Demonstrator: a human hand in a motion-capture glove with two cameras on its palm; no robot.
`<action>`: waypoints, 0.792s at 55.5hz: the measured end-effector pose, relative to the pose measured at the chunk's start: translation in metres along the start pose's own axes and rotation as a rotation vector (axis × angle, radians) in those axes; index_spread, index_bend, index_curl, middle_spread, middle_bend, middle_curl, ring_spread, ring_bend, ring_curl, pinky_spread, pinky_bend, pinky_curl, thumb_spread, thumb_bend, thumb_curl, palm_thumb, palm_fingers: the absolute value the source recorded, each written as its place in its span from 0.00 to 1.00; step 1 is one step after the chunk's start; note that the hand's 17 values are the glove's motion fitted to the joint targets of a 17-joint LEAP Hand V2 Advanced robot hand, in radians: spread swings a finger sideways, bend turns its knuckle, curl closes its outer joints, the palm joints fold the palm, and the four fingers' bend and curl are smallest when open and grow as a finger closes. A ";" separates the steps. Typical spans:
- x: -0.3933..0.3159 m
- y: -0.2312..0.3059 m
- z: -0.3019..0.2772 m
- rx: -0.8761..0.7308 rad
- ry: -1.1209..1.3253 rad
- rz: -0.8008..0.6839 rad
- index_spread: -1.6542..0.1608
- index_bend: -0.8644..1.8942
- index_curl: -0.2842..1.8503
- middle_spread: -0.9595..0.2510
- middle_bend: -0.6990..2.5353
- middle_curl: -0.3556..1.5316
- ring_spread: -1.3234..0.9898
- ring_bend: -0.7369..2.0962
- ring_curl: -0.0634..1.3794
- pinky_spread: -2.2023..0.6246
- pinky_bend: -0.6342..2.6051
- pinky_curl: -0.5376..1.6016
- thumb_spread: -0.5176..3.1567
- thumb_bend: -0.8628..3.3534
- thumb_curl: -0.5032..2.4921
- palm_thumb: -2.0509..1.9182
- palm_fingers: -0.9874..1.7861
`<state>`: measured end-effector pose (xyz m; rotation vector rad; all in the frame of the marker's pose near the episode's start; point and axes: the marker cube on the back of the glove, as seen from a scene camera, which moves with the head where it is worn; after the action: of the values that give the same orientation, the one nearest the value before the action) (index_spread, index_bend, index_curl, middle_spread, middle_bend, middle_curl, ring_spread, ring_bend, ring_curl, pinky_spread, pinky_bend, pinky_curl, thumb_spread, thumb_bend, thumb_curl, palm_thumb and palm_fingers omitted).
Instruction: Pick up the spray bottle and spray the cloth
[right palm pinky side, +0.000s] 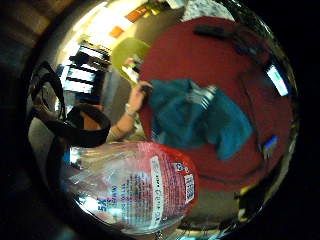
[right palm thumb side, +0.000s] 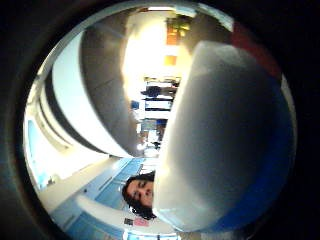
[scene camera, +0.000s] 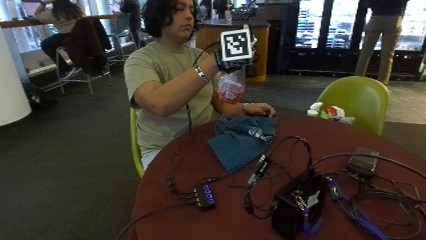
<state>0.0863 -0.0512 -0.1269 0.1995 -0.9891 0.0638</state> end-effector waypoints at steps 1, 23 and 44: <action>-0.002 -0.005 0.005 0.007 -0.038 -0.029 0.76 0.40 0.40 0.65 0.40 0.47 0.48 0.46 0.38 0.68 0.33 0.45 0.22 0.20 0.42 0.76 0.84; 0.064 -0.174 0.114 0.269 -0.206 -0.278 0.76 0.40 0.41 0.65 0.41 0.47 0.49 0.47 0.39 0.68 0.33 0.45 0.22 0.20 0.43 0.76 0.84; 0.133 -0.234 0.151 0.292 -0.269 -0.176 0.76 0.40 0.41 0.67 0.40 0.47 0.50 0.46 0.39 0.69 0.32 0.45 0.23 0.20 0.43 0.77 0.82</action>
<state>0.0685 -0.3148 0.0321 0.5732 -1.2247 0.0205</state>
